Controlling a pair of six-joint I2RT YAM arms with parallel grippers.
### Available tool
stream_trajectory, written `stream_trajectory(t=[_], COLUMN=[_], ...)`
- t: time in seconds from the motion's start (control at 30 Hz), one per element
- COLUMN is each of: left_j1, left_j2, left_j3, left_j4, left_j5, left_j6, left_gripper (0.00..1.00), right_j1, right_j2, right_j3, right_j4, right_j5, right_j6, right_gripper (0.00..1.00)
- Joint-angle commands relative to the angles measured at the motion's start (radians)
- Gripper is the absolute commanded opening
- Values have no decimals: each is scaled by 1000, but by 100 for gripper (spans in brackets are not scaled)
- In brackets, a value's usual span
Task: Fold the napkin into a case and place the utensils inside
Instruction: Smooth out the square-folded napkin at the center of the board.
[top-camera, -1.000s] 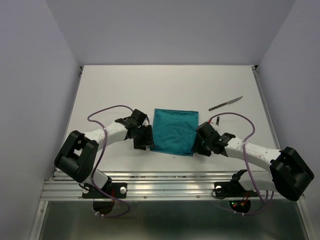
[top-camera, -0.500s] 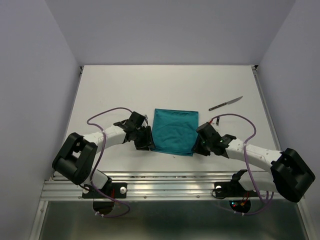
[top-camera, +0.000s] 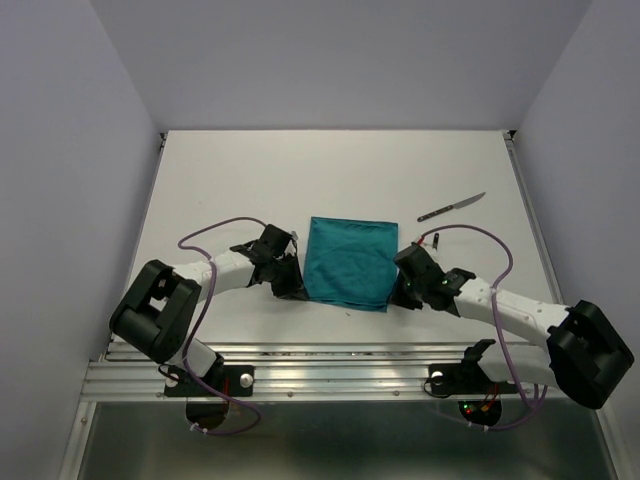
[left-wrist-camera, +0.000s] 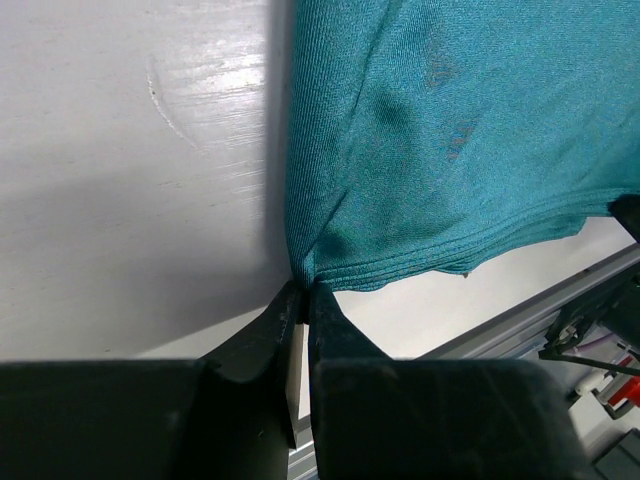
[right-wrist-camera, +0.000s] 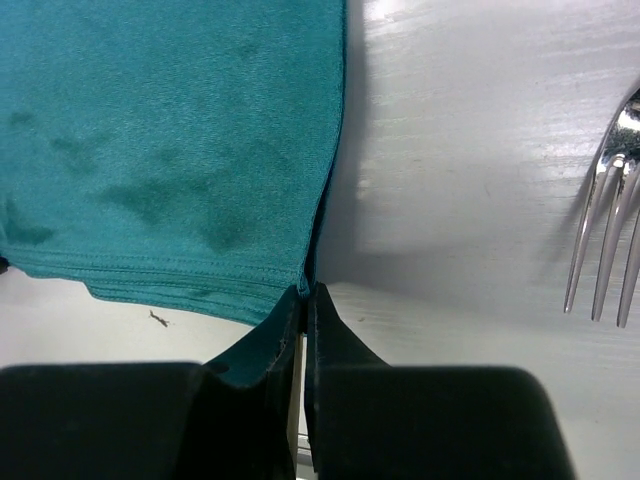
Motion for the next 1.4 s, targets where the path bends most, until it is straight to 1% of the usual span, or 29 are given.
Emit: stream_trajectory(t=[0.0, 0.1, 0.47, 0.8, 1.0, 1.03, 1.1, 1.13, 1.2, 1.23, 1.37], left_j1=[2, 0, 0, 0, 2, 3, 3, 5, 11, 17, 31], left_j2=[13, 18, 23, 24, 20, 17, 12, 9, -11, -20, -66], left_j3=[-23, -23, -26, -32, -35, -35, -34, -31, -28, -25, 0], left_j4=[19, 22, 30, 36, 33, 32, 29, 22, 13, 9, -20], left_j5=[2, 1, -10, -18, -24, -24, -26, -27, -30, -30, -36], left_j6=[3, 1, -19, -34, -39, -39, -39, -37, -34, -31, -20], left_gripper=[9, 6, 4, 4, 4, 6, 11, 16, 21, 26, 38], right_j1=[-6, -6, 21, 82, 83, 83, 83, 83, 83, 83, 83], right_j2=[-54, -72, -118, -83, -87, -92, -104, -109, -121, -135, -169], right_j3=[54, 58, 17, -63, -92, -98, -103, -103, -95, -88, -43], right_j4=[-25, -40, -62, -31, -56, -62, -82, -91, -129, -143, -217], right_j5=[-12, -29, -82, -90, -58, -55, -39, -33, -7, 2, 42], right_j6=[-47, -53, -16, 43, 60, 65, 66, 70, 71, 73, 71], right_gripper=[1, 1, 1, 1, 1, 5, 8, 14, 25, 32, 42])
